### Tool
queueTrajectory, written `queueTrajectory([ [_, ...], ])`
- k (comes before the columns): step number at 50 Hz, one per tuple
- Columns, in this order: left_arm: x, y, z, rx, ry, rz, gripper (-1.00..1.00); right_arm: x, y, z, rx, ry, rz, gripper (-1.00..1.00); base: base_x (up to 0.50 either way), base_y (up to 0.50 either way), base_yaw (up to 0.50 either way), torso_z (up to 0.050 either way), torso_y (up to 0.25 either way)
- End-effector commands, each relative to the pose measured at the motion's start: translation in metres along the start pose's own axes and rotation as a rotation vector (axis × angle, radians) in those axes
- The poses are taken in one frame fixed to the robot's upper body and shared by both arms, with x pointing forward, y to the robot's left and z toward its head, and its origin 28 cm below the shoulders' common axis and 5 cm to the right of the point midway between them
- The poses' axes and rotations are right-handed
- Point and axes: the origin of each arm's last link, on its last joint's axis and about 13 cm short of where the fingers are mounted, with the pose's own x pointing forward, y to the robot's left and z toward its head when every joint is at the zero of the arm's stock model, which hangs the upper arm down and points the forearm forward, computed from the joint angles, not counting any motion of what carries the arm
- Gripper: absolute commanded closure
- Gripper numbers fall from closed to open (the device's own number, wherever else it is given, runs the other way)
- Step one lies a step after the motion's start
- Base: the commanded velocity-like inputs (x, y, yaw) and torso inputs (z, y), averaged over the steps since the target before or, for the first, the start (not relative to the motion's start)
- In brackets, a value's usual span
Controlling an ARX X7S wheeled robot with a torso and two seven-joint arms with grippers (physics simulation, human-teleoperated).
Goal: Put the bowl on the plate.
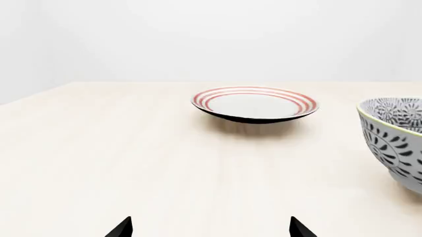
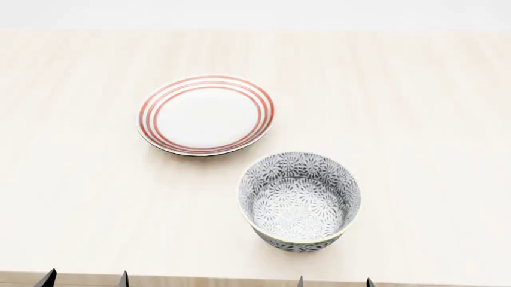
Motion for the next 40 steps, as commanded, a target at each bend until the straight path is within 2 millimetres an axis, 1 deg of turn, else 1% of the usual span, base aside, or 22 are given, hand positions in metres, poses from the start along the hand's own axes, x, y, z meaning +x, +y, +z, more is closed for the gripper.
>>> queueTrajectory([
  [1, 0.009, 0.013, 0.018, -0.015, -0.109, 0.067, -1.0, 0.001, -0.005, 0.014, -0.029, -0.217, -0.017, -1.0, 0.0, 0.0, 0.0, 0.0, 0.0],
  [2, 0.0, 0.0, 0.0, -0.003, 0.001, 0.001, -1.0, 0.0, 0.0, -0.001, 0.0, 0.003, -0.001, -1.0, 0.0, 0.0, 0.0, 0.0, 0.0],
  [13, -0.001, -0.001, -0.001, 0.0, 0.007, 0.001, -1.0, 0.0, 0.0, -0.001, 0.0, 0.006, -0.002, -1.0, 0.0, 0.0, 0.0, 0.0, 0.0],
  [19, 0.0, 0.0, 0.002, -0.002, -0.001, 0.006, -1.0, 0.002, -0.001, 0.002, 0.0, -0.005, -0.013, -1.0, 0.0, 0.0, 0.0, 0.0, 0.0],
  [22, 0.002, 0.002, 0.017, 0.009, -0.086, 0.015, -1.0, 0.006, -0.003, 0.015, 0.024, -0.049, -0.039, -1.0, 0.0, 0.0, 0.0, 0.0, 0.0],
  [23, 0.003, 0.003, 0.026, 0.005, -0.127, 0.021, -1.0, 0.008, -0.005, 0.021, 0.037, -0.071, -0.052, -1.0, 0.0, 0.0, 0.0, 0.0, 0.0],
  [24, 0.006, 0.007, 0.046, 0.019, -0.219, 0.052, -1.0, 0.011, -0.008, 0.034, 0.057, -0.143, -0.085, -1.0, 0.0, 0.0, 0.0, 0.0, 0.0],
  [27, 0.006, 0.015, 0.081, 0.034, -0.397, 0.104, -1.0, 0.015, -0.015, 0.059, 0.105, -0.269, -0.125, -1.0, 0.0, 0.0, 0.0, 0.0, 0.0],
  [28, 0.005, 0.021, 0.103, 0.047, -0.517, 0.153, -1.0, 0.017, -0.02, 0.077, 0.134, -0.358, -0.162, -1.0, 0.0, 0.0, 0.0, 0.0, 0.0],
  [31, 0.003, 0.028, 0.119, 0.061, -0.614, 0.219, -1.0, 0.017, -0.025, 0.093, 0.183, -0.44, -0.194, -1.0, 0.0, 0.0, 0.0, 0.0, 0.0],
  [32, 0.003, 0.033, 0.128, 0.036, -0.651, 0.26, -1.0, 0.018, -0.028, 0.101, 0.208, -0.476, -0.207, -1.0, 0.0, 0.0, 0.0, 0.0, 0.0],
  [37, 0.003, 0.041, 0.136, 0.042, -0.713, 0.332, -1.0, 0.014, -0.032, 0.114, 0.233, -0.571, -0.229, -1.0, 0.04, 0.0, 0.0, 0.0, 0.0],
  [40, 0.003, 0.043, 0.14, 0.032, -0.733, 0.354, -1.0, 0.014, -0.032, 0.117, 0.232, -0.581, -0.227, -1.0, 0.5, 0.0, 0.0, 0.0, 0.0],
])
